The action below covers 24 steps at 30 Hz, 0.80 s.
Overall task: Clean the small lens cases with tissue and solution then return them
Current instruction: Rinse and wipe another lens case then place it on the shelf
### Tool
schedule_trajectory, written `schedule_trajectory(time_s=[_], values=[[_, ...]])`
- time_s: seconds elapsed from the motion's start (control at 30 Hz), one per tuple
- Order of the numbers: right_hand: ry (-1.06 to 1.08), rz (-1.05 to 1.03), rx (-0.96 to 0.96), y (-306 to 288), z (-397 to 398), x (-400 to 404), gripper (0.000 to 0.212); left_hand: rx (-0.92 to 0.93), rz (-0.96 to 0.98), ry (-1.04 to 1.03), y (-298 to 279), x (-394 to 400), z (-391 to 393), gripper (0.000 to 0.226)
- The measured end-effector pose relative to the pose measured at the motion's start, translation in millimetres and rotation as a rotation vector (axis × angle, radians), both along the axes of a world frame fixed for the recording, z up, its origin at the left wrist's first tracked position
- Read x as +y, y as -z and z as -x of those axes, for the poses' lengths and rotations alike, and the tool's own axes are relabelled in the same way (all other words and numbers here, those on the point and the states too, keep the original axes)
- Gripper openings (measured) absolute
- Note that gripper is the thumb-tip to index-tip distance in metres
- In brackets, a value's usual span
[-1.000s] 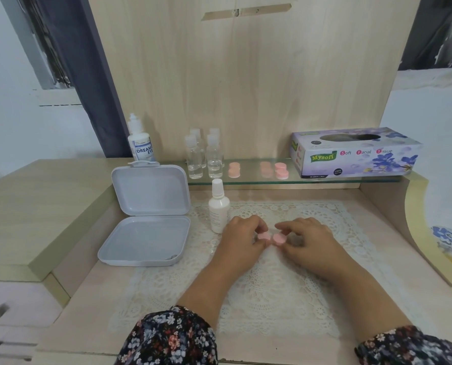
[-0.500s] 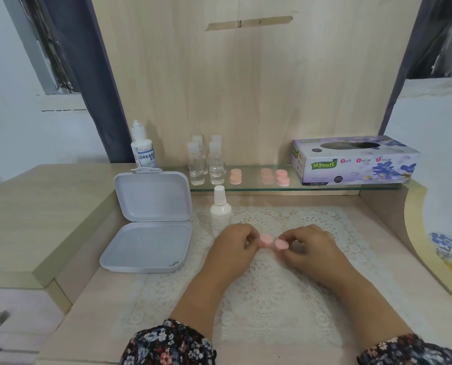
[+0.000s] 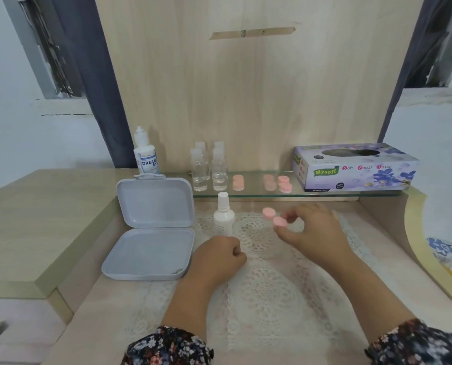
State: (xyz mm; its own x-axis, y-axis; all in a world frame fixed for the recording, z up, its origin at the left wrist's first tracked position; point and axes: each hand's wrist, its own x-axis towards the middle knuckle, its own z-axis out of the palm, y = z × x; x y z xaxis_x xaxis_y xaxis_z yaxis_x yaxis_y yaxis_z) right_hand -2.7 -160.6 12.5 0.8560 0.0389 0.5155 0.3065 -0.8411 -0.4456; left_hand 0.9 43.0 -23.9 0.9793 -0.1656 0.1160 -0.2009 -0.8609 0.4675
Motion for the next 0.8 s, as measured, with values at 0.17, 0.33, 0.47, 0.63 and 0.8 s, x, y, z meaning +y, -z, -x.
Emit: schedule_trajectory(time_s=[0.17,0.33,0.47,0.63,0.8], values=[[0.07,0.017,-0.052,-28.3,-20.3,16.7,0.019,0.002,0.013,0.0,1.3,0.3,-1.3,0.021],[0.141,0.083,-0.042,-43.3,-50.1,34.6,0.026,0.029,0.041,-0.009,2.2,0.5,-3.1,0.023],[0.211,0.157,-0.003,-48.2,-69.8,46.6,0.029,0.039,0.046,-0.008,3.4,0.5,-4.4,0.025],[0.276,0.261,0.039,-50.9,-85.0,55.1,0.036,0.037,0.051,-0.004,4.9,1.2,-5.8,0.025],[0.305,0.366,0.072,-52.3,-88.5,58.8,0.041,0.032,0.048,-0.004,6.2,1.6,-7.2,0.025]])
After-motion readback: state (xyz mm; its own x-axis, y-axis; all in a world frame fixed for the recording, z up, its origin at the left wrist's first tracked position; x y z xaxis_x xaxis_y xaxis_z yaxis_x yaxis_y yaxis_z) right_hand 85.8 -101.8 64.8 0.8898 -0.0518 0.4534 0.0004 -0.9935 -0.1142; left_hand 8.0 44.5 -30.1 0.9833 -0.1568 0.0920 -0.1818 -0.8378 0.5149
